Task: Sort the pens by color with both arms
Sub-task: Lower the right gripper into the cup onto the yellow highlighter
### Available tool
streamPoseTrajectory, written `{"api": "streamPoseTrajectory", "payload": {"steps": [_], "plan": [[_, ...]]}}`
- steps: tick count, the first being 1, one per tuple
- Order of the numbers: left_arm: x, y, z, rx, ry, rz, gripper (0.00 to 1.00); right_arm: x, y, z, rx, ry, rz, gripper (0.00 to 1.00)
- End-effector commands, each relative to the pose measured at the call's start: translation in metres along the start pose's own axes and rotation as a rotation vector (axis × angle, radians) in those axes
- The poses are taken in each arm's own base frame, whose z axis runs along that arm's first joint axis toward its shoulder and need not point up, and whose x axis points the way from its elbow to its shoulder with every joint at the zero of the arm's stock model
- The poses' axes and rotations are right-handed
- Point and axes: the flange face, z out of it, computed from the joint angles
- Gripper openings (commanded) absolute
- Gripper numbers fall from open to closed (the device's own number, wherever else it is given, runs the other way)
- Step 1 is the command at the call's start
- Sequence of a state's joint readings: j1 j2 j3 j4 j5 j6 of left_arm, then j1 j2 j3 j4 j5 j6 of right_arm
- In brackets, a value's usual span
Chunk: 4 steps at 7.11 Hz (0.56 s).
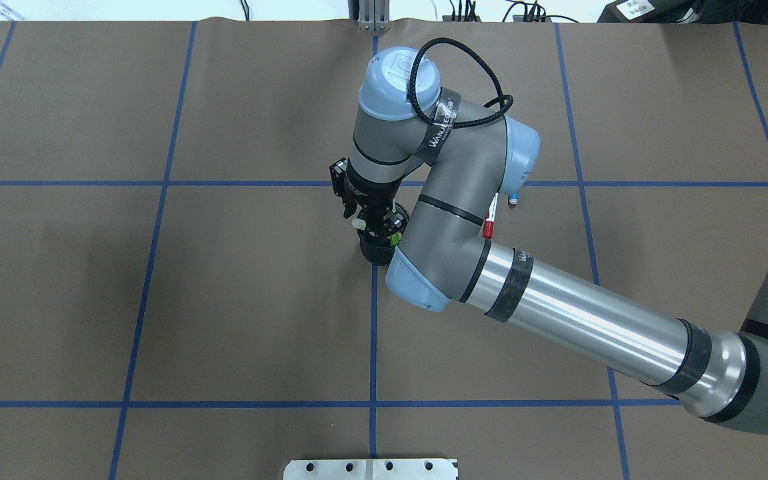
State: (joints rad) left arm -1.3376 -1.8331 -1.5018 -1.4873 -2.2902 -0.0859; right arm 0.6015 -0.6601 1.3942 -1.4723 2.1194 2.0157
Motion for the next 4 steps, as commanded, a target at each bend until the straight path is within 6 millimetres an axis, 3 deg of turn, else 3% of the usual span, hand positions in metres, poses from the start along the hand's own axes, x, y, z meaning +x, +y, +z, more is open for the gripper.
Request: {"api": "streamPoseTrajectory", "payload": {"steps": [1, 2, 4], "plan": [[0.0000, 0.0000, 0.0000, 0.000, 0.000, 0.000, 1.00, -0.0026, 0.0037, 0.0012, -0.003, 0.000, -0.001, 0.39], [0.0000, 0.0000, 0.0000, 0.000, 0.000, 0.000, 1.00, -0.0022, 0.0045, 0.0019, -0.004, 0.001, 0.002, 0.33], [0.0005, -0.0001, -0.0006, 0.002, 0.000, 0.001, 1.00, 0.0026, 0.0077, 0.0095, -0.007, 0.013, -0.001, 0.33]]}}
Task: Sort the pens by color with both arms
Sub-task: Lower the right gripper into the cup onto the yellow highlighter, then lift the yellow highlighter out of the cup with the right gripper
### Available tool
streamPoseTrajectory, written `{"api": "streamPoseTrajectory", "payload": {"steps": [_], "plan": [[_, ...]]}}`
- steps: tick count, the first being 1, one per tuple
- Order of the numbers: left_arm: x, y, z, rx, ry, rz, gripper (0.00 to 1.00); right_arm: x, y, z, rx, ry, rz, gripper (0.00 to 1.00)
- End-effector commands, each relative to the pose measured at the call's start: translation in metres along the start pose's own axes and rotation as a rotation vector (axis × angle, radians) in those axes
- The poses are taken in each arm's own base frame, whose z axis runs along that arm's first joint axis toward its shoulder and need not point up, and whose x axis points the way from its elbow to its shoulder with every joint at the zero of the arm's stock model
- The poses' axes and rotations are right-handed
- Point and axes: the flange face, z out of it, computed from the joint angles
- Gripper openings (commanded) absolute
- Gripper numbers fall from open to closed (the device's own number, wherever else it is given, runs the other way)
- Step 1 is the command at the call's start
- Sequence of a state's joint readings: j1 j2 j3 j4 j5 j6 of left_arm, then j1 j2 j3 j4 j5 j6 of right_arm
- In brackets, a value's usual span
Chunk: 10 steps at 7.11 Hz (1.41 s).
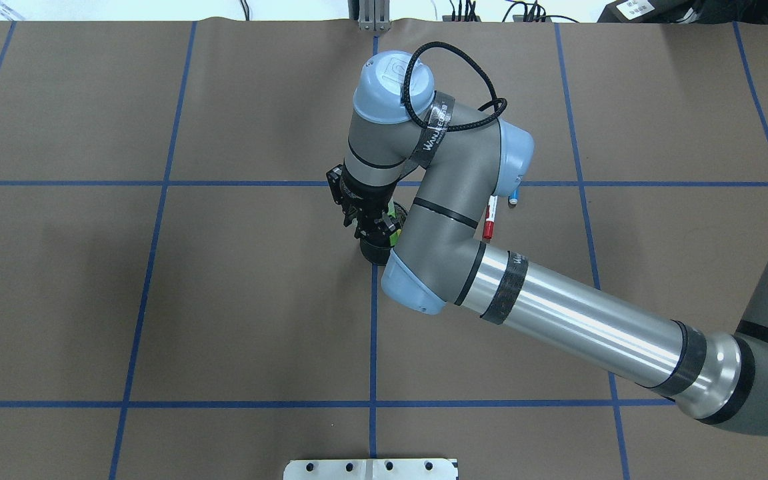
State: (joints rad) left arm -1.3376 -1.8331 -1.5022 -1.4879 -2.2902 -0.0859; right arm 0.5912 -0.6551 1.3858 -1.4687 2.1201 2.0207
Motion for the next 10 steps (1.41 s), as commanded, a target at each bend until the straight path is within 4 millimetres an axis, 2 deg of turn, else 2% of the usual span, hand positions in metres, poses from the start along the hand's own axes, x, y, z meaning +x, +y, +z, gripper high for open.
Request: {"api": "streamPoseTrajectory", "payload": {"steps": [1, 3, 5, 6, 8, 9, 10], "plan": [[0.000, 0.000, 0.000, 0.000, 0.000, 0.000, 1.00, 0.001, 0.003, 0.002, -0.003, 0.003, 0.000, 0.33], [0.001, 0.000, -0.001, -0.001, 0.000, -0.001, 1.00, 0.000, 0.006, -0.003, -0.007, -0.001, -0.003, 0.33], [0.001, 0.000, -0.001, -0.001, 0.000, -0.001, 1.00, -0.002, 0.003, -0.010, -0.007, -0.009, 0.000, 0.21], [0.000, 0.000, -0.001, -0.003, 0.000, -0.002, 1.00, -0.001, 0.003, -0.023, -0.004, -0.004, 0.011, 0.19], [0.002, 0.000, -0.002, 0.001, 0.000, 0.001, 1.00, 0.007, -0.004, -0.018, 0.001, 0.016, 0.020, 0.20], [0.003, 0.000, -0.004, 0.004, 0.000, 0.004, 1.00, 0.008, -0.006, -0.019, 0.002, 0.016, 0.022, 0.18], [0.004, -0.001, -0.004, 0.004, 0.000, 0.004, 1.00, 0.007, -0.005, -0.024, 0.001, 0.008, 0.020, 0.11]]}}
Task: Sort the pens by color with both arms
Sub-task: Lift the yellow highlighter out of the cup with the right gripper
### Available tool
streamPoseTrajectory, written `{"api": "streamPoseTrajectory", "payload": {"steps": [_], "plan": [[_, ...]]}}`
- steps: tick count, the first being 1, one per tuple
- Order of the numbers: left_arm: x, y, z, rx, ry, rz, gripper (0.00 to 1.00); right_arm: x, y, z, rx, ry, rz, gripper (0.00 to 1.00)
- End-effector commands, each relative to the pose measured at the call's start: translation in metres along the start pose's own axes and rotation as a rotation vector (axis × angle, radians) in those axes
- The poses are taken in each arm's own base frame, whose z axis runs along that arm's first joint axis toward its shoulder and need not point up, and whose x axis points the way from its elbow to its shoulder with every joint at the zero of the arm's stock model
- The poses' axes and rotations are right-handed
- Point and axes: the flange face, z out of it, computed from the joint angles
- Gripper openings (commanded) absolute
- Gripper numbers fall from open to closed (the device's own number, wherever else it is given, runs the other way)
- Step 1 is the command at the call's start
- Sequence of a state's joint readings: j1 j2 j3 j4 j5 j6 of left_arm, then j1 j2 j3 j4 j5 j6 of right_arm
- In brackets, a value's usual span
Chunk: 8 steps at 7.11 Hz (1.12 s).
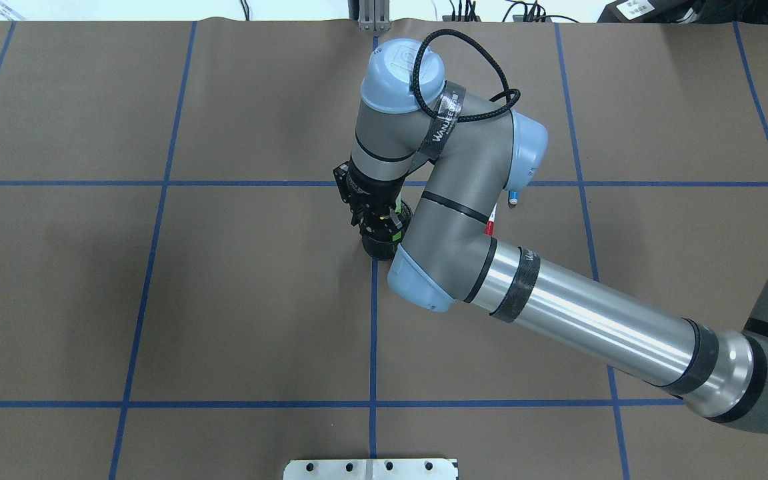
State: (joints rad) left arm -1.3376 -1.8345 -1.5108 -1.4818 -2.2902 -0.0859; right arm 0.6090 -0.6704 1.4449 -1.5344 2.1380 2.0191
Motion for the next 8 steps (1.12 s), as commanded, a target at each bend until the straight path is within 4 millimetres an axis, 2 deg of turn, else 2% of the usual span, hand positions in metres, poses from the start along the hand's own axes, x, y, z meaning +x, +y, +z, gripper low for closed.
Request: {"api": "streamPoseTrajectory", "payload": {"steps": [1, 3, 5, 7, 8], "plan": [[0.002, -0.001, -0.002, 0.003, 0.000, 0.002, 1.00, -0.001, -0.002, -0.007, 0.002, -0.009, 0.003, 0.08], [0.002, -0.001, -0.002, 0.003, 0.000, 0.002, 1.00, 0.000, -0.004, -0.035, -0.002, -0.003, 0.025, 0.08], [0.001, -0.001, -0.002, 0.004, 0.000, 0.000, 1.00, 0.012, 0.010, -0.070, 0.006, 0.001, 0.037, 0.08], [0.002, -0.001, -0.004, 0.006, 0.000, 0.003, 1.00, 0.029, 0.028, -0.120, 0.008, -0.022, 0.036, 0.08], [0.004, -0.001, -0.005, 0.009, 0.001, 0.005, 1.00, 0.038, 0.035, -0.138, 0.009, -0.042, 0.024, 0.08]]}}
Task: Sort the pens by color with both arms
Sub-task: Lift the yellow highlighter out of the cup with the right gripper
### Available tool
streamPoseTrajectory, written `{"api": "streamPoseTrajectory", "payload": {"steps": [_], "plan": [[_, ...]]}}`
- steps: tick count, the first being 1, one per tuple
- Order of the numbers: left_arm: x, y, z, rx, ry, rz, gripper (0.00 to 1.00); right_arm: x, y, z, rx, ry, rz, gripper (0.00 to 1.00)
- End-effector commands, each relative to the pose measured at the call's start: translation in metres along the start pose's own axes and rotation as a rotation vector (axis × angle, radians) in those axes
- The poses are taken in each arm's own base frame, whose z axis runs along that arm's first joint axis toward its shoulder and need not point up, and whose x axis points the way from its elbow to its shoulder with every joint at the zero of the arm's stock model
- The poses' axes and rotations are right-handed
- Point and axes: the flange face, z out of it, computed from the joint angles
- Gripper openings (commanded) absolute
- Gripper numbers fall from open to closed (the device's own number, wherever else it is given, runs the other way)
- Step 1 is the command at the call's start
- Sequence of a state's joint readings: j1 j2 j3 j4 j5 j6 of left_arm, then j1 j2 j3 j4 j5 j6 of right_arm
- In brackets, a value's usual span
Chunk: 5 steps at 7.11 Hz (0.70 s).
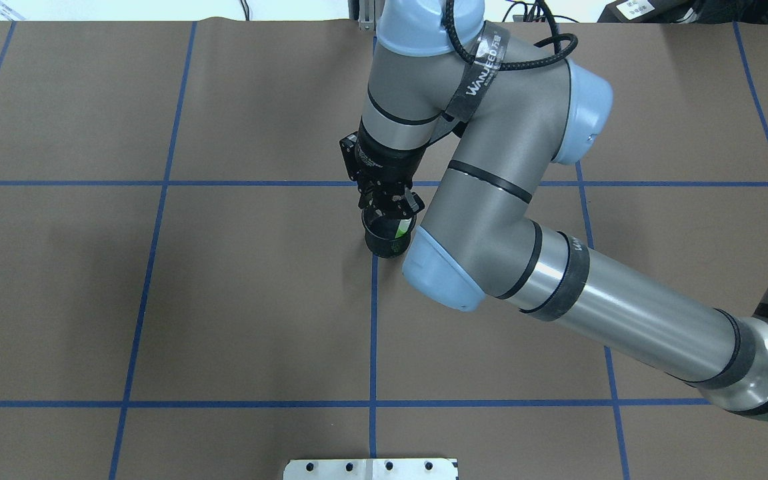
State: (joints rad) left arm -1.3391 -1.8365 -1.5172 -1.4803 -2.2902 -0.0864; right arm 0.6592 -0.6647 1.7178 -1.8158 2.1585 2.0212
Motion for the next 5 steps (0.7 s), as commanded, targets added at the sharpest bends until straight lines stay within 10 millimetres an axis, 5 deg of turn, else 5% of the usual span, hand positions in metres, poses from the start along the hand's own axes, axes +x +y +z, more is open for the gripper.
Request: {"api": "streamPoseTrajectory", "payload": {"steps": [1, 2, 5], "plan": [[0.005, -0.001, -0.006, 0.010, -0.001, 0.008, 1.00, 0.017, 0.012, -0.046, 0.012, -0.049, -0.015, 0.08], [0.007, -0.002, -0.006, 0.009, -0.001, 0.006, 1.00, 0.025, 0.011, -0.063, 0.043, -0.091, -0.029, 0.08], [0.014, -0.008, -0.012, 0.006, 0.001, -0.007, 1.00, 0.034, -0.036, -0.083, 0.243, -0.166, -0.271, 0.08]]}}
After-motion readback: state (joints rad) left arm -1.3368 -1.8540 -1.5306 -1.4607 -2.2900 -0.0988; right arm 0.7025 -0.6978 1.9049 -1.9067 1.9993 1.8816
